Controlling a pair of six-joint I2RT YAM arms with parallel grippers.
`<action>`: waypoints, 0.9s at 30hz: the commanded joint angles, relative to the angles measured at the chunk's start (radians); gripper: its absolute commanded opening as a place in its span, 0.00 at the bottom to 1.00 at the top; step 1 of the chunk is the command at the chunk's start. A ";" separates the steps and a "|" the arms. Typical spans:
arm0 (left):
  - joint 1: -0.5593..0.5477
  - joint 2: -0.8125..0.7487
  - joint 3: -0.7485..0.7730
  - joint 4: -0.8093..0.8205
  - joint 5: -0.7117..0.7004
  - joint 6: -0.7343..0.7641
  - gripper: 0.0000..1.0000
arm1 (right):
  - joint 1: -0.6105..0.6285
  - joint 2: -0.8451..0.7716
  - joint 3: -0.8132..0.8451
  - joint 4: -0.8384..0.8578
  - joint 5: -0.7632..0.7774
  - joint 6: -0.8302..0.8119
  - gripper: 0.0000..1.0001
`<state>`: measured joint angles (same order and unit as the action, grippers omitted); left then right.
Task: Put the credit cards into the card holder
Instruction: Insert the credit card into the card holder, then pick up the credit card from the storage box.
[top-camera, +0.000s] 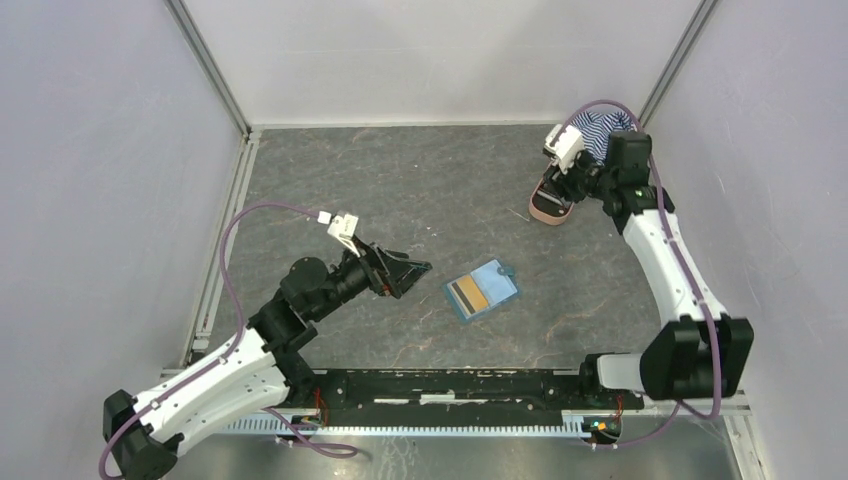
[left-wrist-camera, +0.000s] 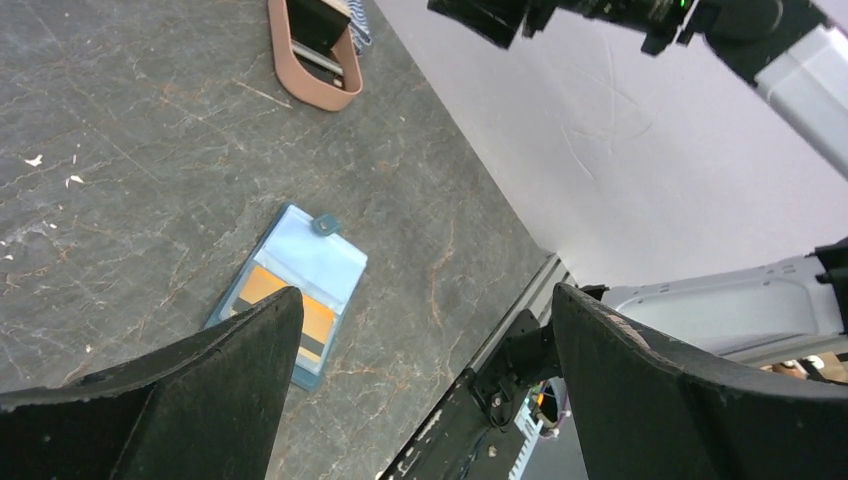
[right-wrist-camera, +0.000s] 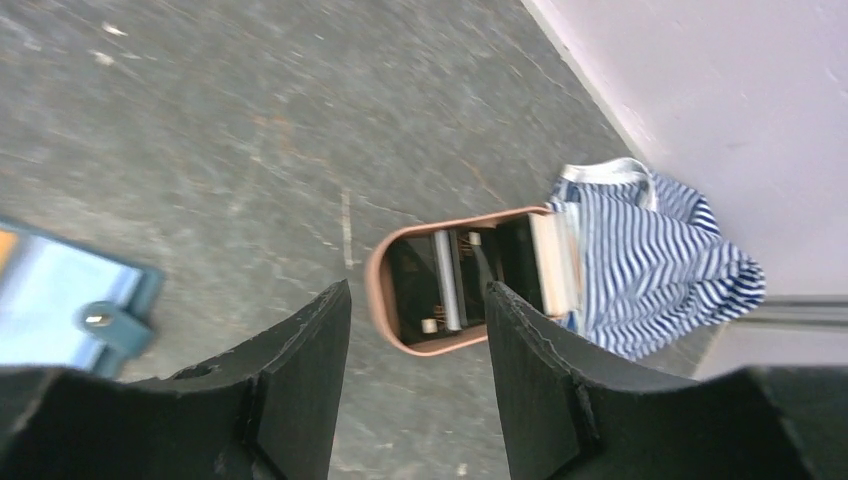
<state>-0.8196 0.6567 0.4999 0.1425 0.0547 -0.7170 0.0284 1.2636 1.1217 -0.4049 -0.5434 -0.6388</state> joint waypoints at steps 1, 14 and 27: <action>0.004 0.045 0.007 0.014 -0.004 -0.004 1.00 | -0.003 0.132 0.120 -0.039 0.188 -0.165 0.58; 0.007 0.256 0.091 0.041 -0.038 0.085 1.00 | -0.006 0.591 0.552 -0.149 0.384 -0.304 0.52; 0.017 0.287 0.065 0.043 -0.052 0.087 1.00 | -0.009 0.799 0.667 -0.202 0.416 -0.312 0.62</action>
<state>-0.8078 0.9421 0.5526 0.1471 0.0261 -0.6617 0.0250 2.0384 1.7412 -0.5938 -0.1547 -0.9333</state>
